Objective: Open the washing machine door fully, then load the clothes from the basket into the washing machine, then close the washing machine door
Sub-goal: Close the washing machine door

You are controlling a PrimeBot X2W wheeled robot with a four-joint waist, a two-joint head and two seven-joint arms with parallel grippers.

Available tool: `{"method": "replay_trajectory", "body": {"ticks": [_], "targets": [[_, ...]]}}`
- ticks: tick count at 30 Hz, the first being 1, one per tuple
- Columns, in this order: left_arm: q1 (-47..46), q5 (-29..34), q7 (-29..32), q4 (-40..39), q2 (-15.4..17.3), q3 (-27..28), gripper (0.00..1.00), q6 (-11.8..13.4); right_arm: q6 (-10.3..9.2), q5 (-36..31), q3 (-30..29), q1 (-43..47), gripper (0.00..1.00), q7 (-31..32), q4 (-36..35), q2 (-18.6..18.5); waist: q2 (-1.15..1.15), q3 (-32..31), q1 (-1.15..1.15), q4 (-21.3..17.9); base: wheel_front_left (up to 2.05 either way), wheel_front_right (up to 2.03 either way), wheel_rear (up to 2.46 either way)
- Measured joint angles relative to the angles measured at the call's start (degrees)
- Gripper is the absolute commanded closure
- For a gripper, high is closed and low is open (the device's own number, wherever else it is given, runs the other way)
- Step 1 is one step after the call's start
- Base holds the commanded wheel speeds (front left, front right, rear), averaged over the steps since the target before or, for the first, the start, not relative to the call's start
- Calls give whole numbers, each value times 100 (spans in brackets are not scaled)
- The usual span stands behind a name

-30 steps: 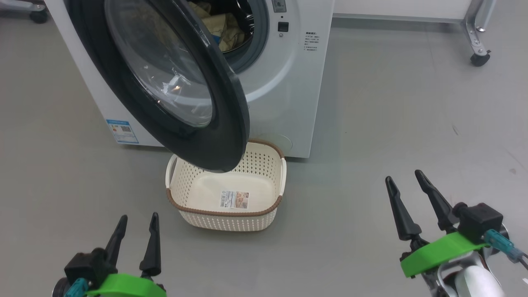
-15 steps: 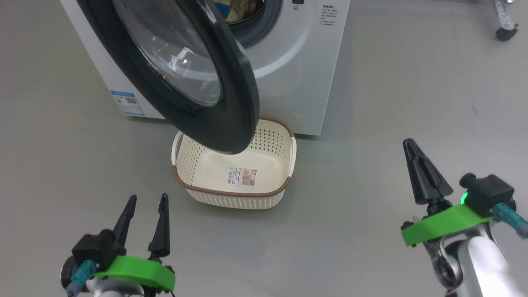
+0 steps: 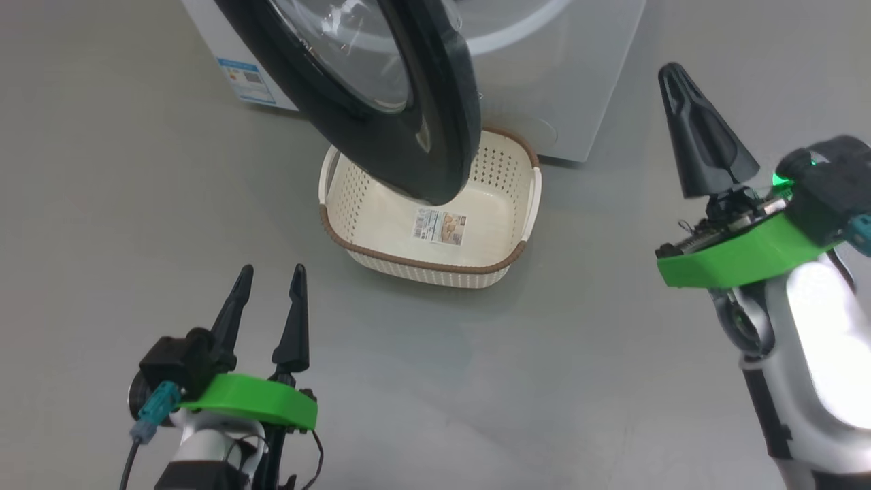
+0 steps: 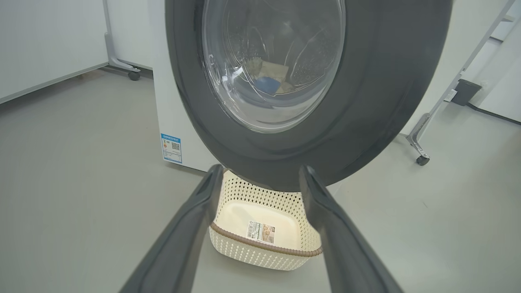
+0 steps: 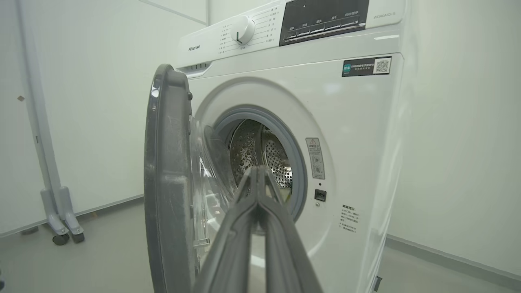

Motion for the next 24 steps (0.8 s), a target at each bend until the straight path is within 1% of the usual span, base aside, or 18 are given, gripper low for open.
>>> {"method": "replay_trajectory", "body": {"ticks": [4, 8, 15, 19, 24], "targets": [[-125, 0, 0, 7, -42, -30, 0, 0, 0, 109, 594, -459, 100, -16, -187, -154, 0, 214, 0, 190, 0, 0, 0], [-226, 0, -2, 11, -112, -69, 0, 0, 0, 182, 1209, -810, 100, -19, -207, -323, 0, 375, 0, 389, 0, 0, 0], [-313, 0, -24, 21, -188, -121, 0, 0, 0, 400, 2120, -1256, 100, -23, 201, -489, 0, 567, -1, 690, 0, 0, 0], [-330, -1, -24, 29, -222, -159, 0, 0, 0, 505, 2435, -1395, 100, -23, 487, -525, 0, 653, -1, 802, 0, 0, 0], [-437, -2, -25, 47, -275, -252, 0, 0, 0, 611, 2629, -1508, 100, -23, 854, -632, 0, 738, -1, 941, 0, 0, 0]]}}
